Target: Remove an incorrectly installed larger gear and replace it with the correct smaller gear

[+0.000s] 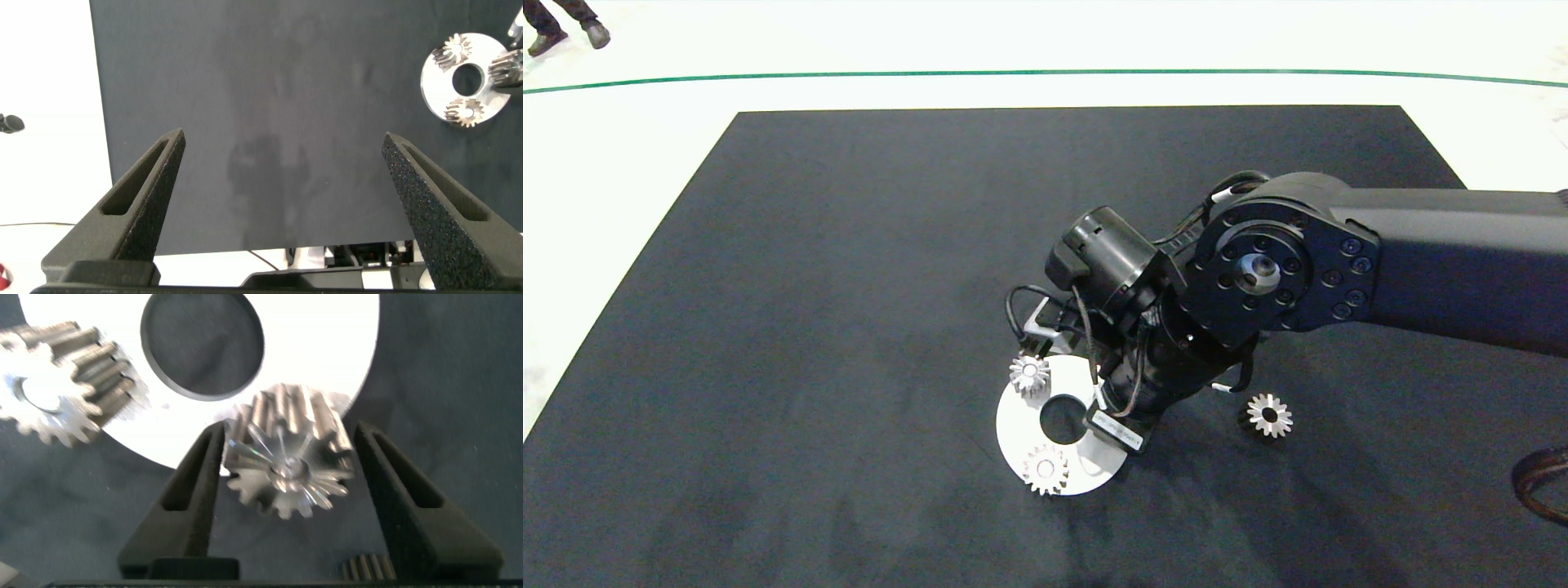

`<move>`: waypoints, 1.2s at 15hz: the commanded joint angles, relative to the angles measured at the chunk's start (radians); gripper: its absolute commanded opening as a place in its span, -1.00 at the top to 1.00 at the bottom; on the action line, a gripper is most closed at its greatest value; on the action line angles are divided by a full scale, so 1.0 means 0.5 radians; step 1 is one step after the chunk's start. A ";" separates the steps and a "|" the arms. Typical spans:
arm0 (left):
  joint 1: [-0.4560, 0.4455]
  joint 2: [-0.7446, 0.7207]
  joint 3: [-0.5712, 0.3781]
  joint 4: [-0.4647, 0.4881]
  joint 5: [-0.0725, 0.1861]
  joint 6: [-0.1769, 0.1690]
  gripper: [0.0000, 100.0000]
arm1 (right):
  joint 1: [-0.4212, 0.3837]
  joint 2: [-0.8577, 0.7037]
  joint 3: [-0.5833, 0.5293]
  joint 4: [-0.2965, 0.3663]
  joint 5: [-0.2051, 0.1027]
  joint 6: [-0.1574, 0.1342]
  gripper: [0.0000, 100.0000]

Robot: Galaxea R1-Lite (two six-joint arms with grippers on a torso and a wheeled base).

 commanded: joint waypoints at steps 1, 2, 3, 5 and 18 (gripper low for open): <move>0.000 -0.005 0.000 0.012 0.002 0.003 -1.00 | 0.005 0.021 0.001 -0.007 -0.003 -0.004 -0.13; 0.000 -0.005 0.000 0.012 0.002 0.003 -1.00 | 0.005 0.021 0.004 -0.023 -0.003 -0.004 -0.10; 0.000 -0.005 0.000 0.012 0.002 0.003 -1.00 | 0.005 0.021 0.004 -0.032 -0.003 -0.004 -0.04; 0.000 -0.005 0.000 0.012 0.002 0.003 -1.00 | 0.014 0.017 0.013 -0.029 -0.003 -0.004 0.02; 0.000 -0.017 0.000 0.012 0.002 0.003 -1.00 | 0.042 -0.075 0.069 -0.010 0.000 0.000 0.56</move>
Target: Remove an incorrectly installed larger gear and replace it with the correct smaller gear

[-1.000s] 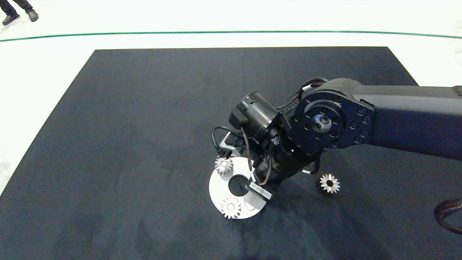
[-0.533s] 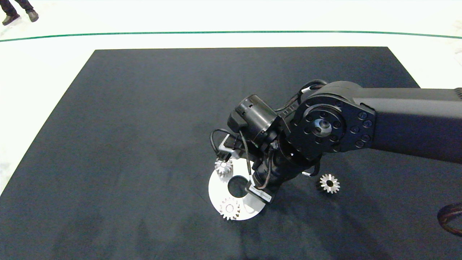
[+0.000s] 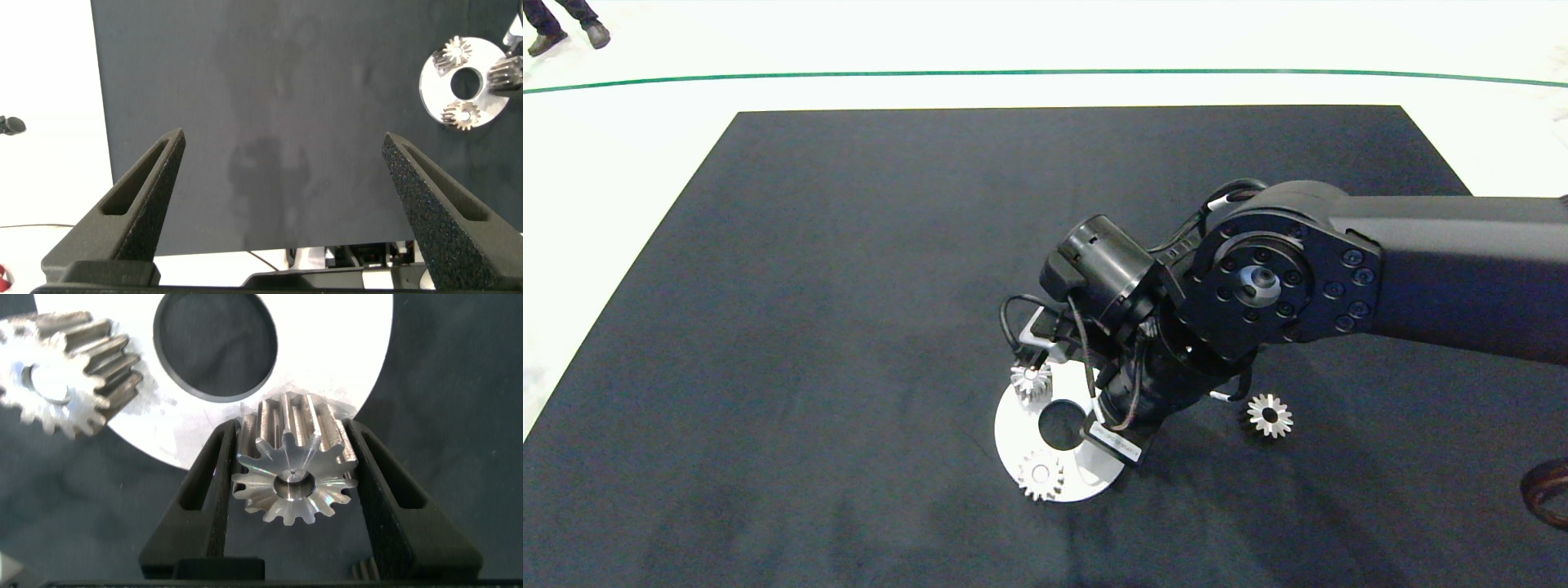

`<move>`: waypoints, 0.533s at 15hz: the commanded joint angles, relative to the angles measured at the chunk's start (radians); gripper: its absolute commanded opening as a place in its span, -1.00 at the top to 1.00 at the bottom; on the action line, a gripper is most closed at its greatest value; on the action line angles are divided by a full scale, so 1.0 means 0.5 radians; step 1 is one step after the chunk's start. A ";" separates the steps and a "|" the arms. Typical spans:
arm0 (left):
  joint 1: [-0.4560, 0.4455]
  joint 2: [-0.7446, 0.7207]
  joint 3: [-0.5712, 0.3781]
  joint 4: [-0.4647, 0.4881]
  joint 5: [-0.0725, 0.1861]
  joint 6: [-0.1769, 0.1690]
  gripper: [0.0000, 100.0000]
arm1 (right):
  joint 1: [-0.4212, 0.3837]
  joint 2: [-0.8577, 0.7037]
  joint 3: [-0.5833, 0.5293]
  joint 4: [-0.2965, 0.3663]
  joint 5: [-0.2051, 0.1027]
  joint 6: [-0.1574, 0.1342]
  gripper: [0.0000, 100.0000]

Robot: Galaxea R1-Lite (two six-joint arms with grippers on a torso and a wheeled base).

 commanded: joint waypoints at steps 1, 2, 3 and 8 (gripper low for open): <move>-0.001 -0.005 0.000 0.012 0.002 0.003 -1.00 | 0.005 -0.053 0.016 0.008 -0.007 -0.006 0.59; -0.001 -0.002 0.000 0.012 0.002 0.000 -1.00 | 0.005 -0.062 0.022 0.008 -0.007 -0.006 0.65; -0.001 -0.002 0.000 0.012 0.002 0.000 -1.00 | 0.005 -0.084 0.025 0.008 -0.007 -0.006 0.68; -0.001 -0.002 0.003 0.012 0.002 0.000 -1.00 | 0.026 -0.268 0.080 0.008 -0.007 -0.015 0.89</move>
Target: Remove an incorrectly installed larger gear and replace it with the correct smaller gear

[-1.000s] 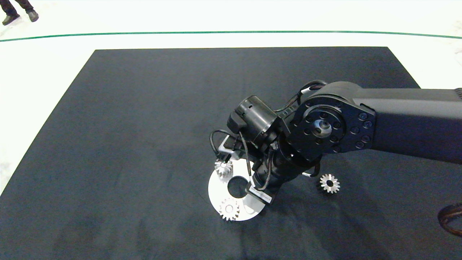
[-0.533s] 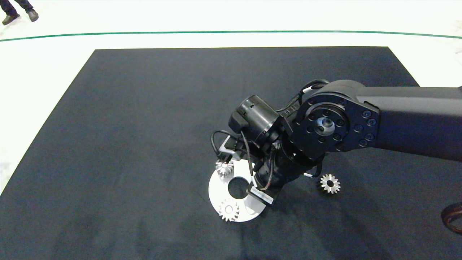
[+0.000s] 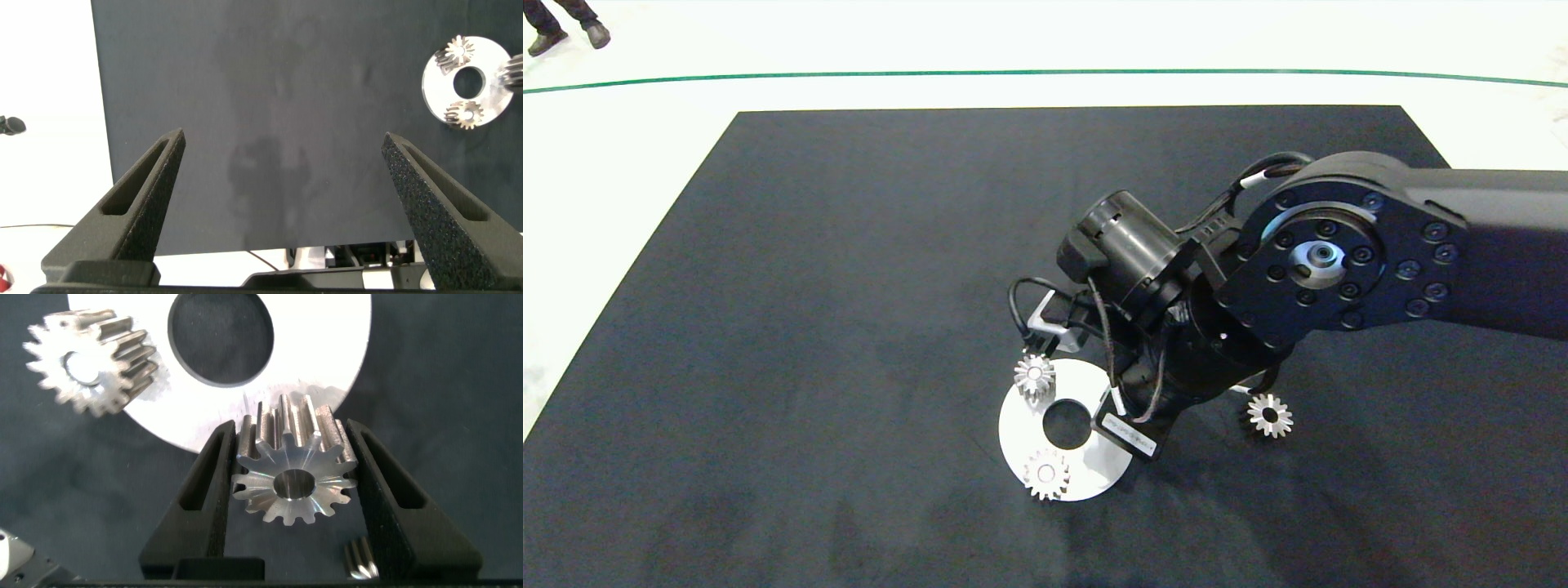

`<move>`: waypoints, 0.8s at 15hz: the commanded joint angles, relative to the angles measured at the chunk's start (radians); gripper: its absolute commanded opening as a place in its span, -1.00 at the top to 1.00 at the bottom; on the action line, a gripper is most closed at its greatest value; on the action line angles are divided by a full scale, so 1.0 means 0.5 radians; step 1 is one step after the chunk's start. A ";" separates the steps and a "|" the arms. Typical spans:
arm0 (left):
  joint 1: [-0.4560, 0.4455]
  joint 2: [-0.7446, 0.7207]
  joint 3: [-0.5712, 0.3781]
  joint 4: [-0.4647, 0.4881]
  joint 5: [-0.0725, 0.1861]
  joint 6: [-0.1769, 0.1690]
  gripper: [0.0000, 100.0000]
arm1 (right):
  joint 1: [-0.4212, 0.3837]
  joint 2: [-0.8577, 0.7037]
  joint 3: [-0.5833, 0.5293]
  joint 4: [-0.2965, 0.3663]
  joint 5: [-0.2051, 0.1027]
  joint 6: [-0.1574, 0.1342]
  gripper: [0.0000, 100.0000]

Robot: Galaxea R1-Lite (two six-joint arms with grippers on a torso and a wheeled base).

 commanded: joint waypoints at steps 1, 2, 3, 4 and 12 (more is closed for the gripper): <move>0.000 0.002 0.000 0.012 0.002 0.003 -1.00 | 0.011 -0.163 0.042 0.008 -0.004 -0.015 0.92; 0.000 -0.001 0.000 0.015 0.002 0.000 -1.00 | -0.007 -0.206 0.064 0.008 -0.004 -0.011 0.95; 0.000 -0.001 0.000 0.015 0.002 0.000 -1.00 | -0.023 -0.219 0.073 0.008 -0.004 -0.011 1.00; 0.000 -0.004 0.003 0.015 0.002 0.000 -1.00 | -0.084 -0.252 0.088 0.005 -0.001 -0.011 1.00; 0.000 -0.025 0.003 0.015 0.002 0.003 -1.00 | -0.452 -0.203 0.070 -0.026 0.036 0.004 1.00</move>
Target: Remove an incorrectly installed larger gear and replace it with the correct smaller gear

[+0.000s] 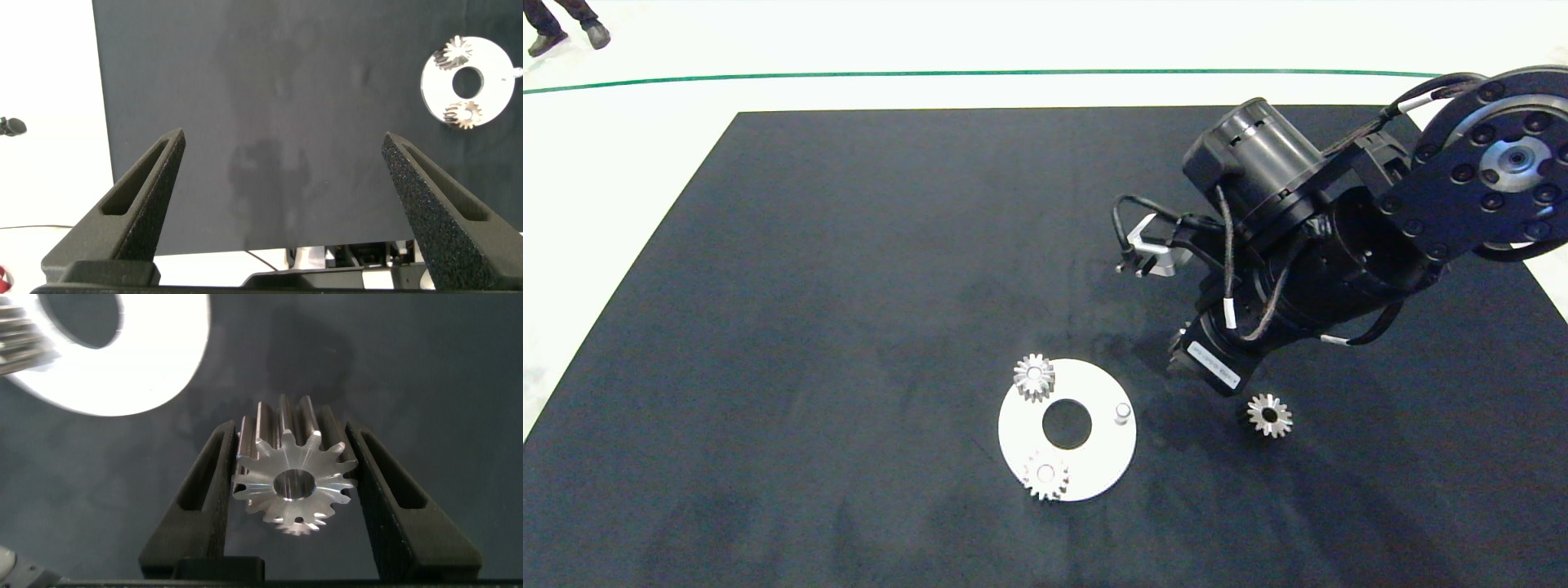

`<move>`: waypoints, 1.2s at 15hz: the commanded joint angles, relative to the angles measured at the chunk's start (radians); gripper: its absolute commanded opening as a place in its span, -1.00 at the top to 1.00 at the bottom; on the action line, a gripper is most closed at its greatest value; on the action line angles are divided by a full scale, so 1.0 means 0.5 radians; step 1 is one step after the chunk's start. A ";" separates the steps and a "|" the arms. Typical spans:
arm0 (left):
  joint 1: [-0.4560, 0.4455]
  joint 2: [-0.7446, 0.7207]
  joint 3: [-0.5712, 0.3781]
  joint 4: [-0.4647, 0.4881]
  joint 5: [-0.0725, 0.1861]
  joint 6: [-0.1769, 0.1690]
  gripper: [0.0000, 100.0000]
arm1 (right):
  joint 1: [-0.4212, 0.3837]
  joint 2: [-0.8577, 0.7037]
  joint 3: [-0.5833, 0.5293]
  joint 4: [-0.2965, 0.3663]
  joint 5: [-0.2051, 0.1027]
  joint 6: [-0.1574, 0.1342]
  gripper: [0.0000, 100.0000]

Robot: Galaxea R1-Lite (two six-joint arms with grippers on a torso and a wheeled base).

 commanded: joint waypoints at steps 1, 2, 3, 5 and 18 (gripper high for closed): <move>0.000 -0.004 0.000 0.012 0.002 0.002 -1.00 | -0.105 0.092 -0.011 -0.030 0.010 0.018 1.00; 0.000 -0.004 0.000 0.012 0.002 0.002 -1.00 | -0.108 0.135 -0.011 -0.076 0.004 0.042 1.00; 0.000 -0.004 0.000 0.012 0.002 0.002 -1.00 | -0.108 0.175 -0.011 -0.119 -0.002 0.061 1.00; -0.003 -0.004 0.003 0.012 0.002 0.002 -1.00 | -0.102 0.240 -0.014 -0.180 -0.011 0.067 1.00; 0.000 -0.004 0.009 0.012 0.002 0.020 -1.00 | -0.114 -0.058 0.265 -0.180 0.010 0.061 -1.00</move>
